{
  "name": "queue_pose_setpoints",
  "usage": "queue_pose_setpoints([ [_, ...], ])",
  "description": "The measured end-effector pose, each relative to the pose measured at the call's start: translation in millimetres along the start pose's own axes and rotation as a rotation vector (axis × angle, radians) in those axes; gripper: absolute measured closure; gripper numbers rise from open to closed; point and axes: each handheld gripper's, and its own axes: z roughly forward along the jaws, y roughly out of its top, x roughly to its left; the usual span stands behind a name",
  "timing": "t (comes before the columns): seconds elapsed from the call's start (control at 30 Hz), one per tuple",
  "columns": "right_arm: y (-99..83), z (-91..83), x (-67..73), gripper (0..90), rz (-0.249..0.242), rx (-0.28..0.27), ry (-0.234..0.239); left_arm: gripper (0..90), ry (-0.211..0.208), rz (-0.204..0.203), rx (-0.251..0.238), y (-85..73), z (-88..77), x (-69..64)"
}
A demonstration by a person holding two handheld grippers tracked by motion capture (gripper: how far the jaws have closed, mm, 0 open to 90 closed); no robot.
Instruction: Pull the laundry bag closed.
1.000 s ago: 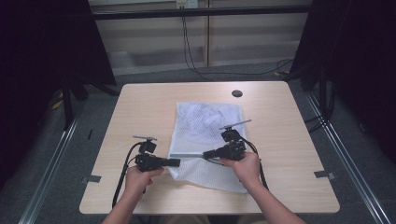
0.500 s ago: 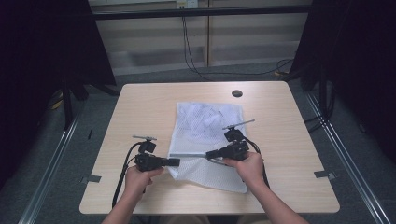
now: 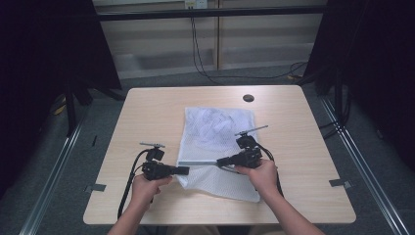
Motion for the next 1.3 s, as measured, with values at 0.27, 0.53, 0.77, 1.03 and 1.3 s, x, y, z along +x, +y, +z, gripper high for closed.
queue_pose_setpoints([
  [0.27, -1.4, -3.2, -2.0, 87.1, 0.001, 0.003, -0.006, 90.0, 0.005, 0.003, 0.001, -0.1, 0.4, 0.1],
  [0.53, -3.0, -7.5, -5.9, 87.1, 0.007, -0.001, -0.005, 90.0, 0.006, 0.003, -0.001, 0.1, -0.3, 0.2],
  [0.77, -4.9, -10.7, -8.2, 87.1, 0.007, -0.006, -0.011, 90.0, 0.0, 0.0, -0.001, 0.3, -1.6, 1.4],
  [1.03, -8.4, -18.7, -14.3, 87.1, 0.016, -0.016, -0.022, 90.0, -0.005, -0.006, -0.003, 0.3, -1.1, 0.4],
  [1.3, -9.4, -18.2, -15.1, 87.1, 0.006, -0.011, -0.024, 90.0, -0.005, -0.005, -0.003, 0.4, -1.8, 0.8],
])
